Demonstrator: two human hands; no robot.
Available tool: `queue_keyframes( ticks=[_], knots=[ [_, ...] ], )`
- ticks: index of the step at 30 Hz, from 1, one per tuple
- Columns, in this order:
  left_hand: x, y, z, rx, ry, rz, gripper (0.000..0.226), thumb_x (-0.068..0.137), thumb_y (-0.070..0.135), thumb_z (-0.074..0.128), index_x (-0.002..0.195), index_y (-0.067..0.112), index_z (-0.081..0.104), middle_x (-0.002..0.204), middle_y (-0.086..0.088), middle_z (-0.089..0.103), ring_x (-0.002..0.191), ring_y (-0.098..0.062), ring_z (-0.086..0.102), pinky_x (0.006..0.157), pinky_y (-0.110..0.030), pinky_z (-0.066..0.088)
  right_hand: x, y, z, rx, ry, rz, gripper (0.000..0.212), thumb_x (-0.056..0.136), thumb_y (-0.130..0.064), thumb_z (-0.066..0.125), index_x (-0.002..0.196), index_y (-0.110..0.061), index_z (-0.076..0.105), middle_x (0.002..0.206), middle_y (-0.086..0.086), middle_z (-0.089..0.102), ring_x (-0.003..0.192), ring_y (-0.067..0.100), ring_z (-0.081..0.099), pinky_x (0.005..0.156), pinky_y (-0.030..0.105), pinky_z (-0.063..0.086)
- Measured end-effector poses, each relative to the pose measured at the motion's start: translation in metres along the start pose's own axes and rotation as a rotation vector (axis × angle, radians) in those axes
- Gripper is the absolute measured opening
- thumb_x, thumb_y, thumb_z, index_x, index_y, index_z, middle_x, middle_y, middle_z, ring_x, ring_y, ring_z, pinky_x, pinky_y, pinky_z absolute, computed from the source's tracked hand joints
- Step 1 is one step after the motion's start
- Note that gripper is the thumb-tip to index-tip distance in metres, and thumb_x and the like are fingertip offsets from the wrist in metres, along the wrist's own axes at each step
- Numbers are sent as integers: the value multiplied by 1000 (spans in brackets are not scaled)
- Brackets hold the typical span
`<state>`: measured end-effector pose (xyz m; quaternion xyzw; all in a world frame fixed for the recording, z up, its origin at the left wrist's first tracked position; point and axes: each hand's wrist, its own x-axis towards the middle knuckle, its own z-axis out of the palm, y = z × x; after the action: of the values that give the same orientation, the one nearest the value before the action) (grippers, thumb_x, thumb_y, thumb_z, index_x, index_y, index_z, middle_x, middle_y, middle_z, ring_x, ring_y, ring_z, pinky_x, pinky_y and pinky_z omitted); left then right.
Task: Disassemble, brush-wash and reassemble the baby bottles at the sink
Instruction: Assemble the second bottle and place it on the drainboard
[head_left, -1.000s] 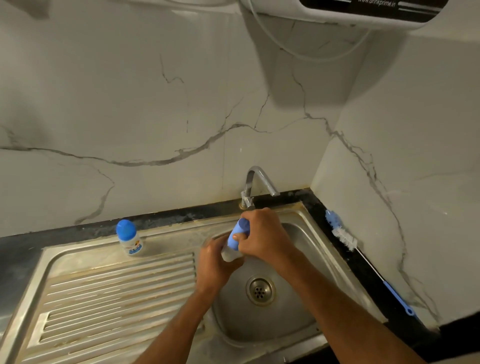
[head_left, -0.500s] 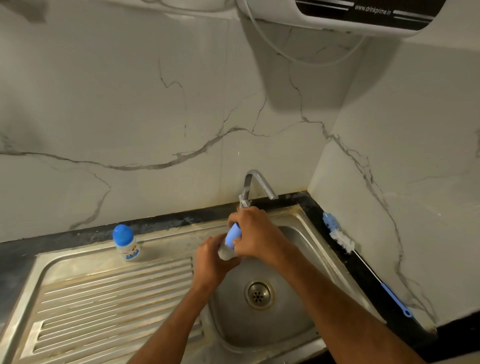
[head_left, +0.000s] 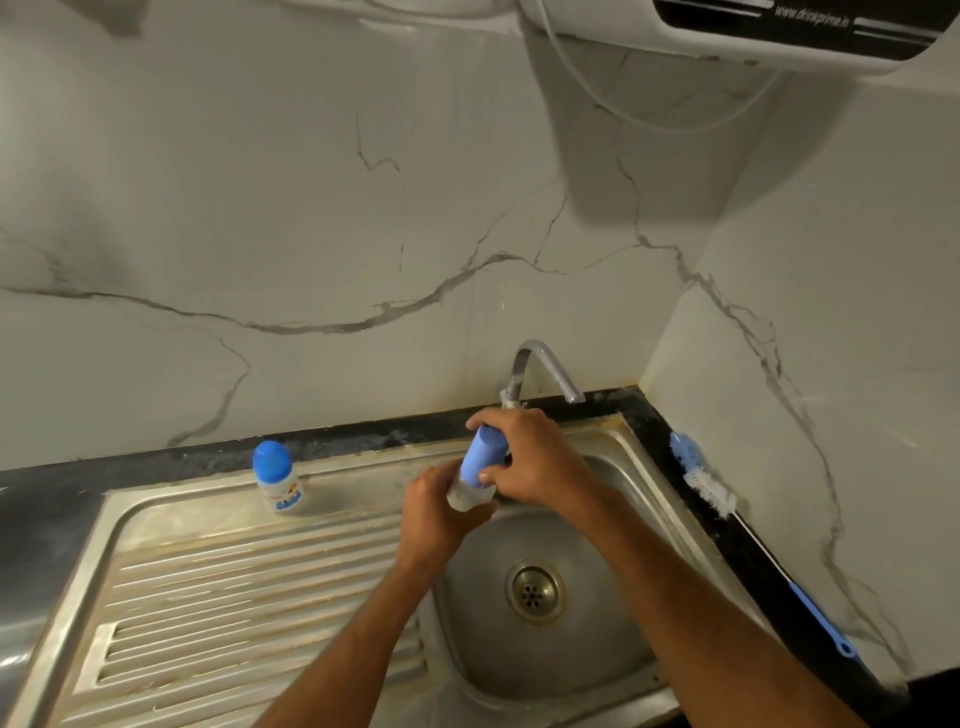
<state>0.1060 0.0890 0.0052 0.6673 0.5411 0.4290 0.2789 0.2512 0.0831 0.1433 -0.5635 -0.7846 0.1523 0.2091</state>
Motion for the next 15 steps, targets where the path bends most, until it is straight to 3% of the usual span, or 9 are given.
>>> queue_keyframes(
  ticks=[4, 9, 12, 15],
  knots=[
    [2, -7, -2, -22, 32, 13, 55, 63, 59, 79, 108, 28, 72, 93, 11, 73, 82, -10, 67, 72, -41, 58, 2, -1, 14, 2, 144, 21, 39, 67, -30, 87, 96, -13, 69, 88, 1, 71, 78, 11, 61, 77, 25, 56],
    [1, -12, -8, -29, 52, -10, 48, 64, 43, 91, 106, 26, 73, 95, 10, 73, 83, -11, 68, 75, -39, 59, 4, -2, 43, 8, 226, 189, 46, 67, -51, 85, 85, -16, 60, 76, -3, 63, 69, 11, 61, 66, 24, 54],
    [5, -9, -19, -52, 49, 3, 41, 64, 31, 93, 100, 23, 74, 87, 12, 72, 76, -4, 66, 68, -27, 53, 12, -3, 42, -7, 116, 165, 62, 62, -60, 85, 99, -18, 57, 92, -2, 66, 81, 13, 62, 75, 27, 56],
    [11, -9, -32, -49, 69, 6, 41, 63, 31, 93, 98, 20, 74, 81, 13, 70, 69, -3, 62, 61, -21, 47, 20, -7, 39, 104, 23, 98, 78, 64, -38, 91, 129, -19, 52, 120, -2, 63, 105, 14, 60, 87, 23, 52]
  ],
)
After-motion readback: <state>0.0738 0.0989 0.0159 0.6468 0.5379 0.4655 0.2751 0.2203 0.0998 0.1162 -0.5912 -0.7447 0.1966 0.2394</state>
